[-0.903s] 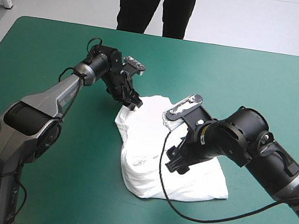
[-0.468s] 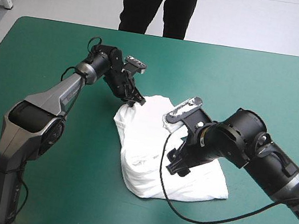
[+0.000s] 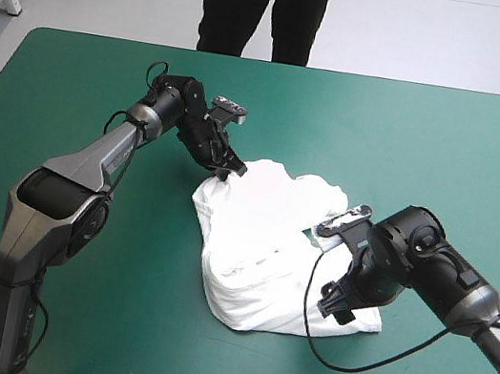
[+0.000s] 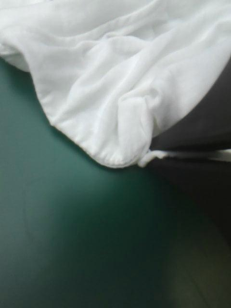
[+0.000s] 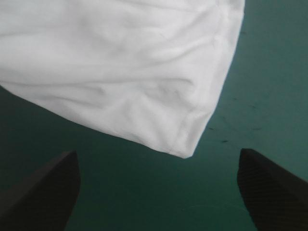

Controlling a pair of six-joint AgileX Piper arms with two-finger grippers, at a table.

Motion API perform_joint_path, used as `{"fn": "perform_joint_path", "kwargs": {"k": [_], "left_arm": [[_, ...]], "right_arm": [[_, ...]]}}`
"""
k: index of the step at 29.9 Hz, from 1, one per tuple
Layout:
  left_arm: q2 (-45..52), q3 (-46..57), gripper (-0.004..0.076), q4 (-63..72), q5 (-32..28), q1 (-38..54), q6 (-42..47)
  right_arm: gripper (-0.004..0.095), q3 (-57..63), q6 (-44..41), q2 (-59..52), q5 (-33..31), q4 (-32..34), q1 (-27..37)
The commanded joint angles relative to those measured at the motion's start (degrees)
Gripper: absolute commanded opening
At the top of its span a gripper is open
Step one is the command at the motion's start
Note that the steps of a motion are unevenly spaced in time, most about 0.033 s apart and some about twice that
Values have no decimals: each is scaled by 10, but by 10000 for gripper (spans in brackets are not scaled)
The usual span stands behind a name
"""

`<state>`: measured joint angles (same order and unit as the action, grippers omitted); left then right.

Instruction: Fold the cloth

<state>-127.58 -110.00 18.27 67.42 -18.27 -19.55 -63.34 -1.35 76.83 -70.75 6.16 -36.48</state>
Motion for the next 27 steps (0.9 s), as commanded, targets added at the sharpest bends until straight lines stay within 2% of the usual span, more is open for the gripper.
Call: {"fn": "perform_joint_path", "kwargs": {"k": [1,6,11,16,21,24,27], "left_arm": [[1,-9,-10,15,51,-10,1],[1,-30,-10,19,53,-10,1],[2,-35,-10,19,55,-10,1],[7,-35,-10,19,55,-10,4],[9,-35,-10,19,57,-10,3],[10,-35,-10,19,57,-10,3],[11,-35,-10,19,57,-10,3]], "right_arm": [[833,17,-1,-19,-2,5,22],[833,71,2,-18,22,8,24],[816,113,13,4,55,-19,64],[781,117,21,20,107,-37,82],[759,117,23,55,123,-39,85],[689,117,23,84,123,-43,85],[495,117,21,104,122,-54,85]]}}
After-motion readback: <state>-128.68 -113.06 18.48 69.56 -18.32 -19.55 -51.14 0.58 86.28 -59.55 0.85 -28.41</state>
